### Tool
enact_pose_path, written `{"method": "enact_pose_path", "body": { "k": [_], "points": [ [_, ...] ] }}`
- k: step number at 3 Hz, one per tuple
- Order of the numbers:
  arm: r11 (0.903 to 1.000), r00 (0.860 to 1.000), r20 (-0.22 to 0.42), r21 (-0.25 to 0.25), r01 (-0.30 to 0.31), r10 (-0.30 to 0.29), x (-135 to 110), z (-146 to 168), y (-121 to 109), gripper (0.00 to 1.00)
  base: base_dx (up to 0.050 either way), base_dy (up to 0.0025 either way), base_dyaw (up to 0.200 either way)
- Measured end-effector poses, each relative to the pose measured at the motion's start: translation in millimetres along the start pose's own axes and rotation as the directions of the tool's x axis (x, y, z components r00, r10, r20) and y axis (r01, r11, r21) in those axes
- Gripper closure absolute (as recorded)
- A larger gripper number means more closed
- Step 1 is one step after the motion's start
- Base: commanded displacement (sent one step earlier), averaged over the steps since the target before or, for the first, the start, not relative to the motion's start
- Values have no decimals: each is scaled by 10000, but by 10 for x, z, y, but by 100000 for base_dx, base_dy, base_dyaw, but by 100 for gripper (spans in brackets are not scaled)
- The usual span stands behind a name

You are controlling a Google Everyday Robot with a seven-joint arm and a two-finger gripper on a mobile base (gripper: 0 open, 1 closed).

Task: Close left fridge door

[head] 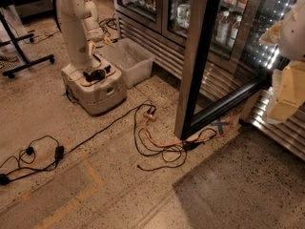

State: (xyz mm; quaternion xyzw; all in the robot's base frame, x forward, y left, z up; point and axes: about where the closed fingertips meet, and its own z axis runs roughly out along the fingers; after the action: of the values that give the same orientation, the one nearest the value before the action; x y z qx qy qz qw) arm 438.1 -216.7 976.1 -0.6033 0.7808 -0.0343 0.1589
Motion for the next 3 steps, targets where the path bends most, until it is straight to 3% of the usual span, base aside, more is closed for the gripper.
{"method": "enact_pose_path", "body": {
  "k": [2, 3],
  "points": [
    [9999, 9994, 328, -38, 142, -141, -67, -6, 27, 0, 0, 0, 0],
    [9977, 9911, 1194, -261, 623, -588, -296, -27, 165, 0, 0, 0, 0]
  ]
}}
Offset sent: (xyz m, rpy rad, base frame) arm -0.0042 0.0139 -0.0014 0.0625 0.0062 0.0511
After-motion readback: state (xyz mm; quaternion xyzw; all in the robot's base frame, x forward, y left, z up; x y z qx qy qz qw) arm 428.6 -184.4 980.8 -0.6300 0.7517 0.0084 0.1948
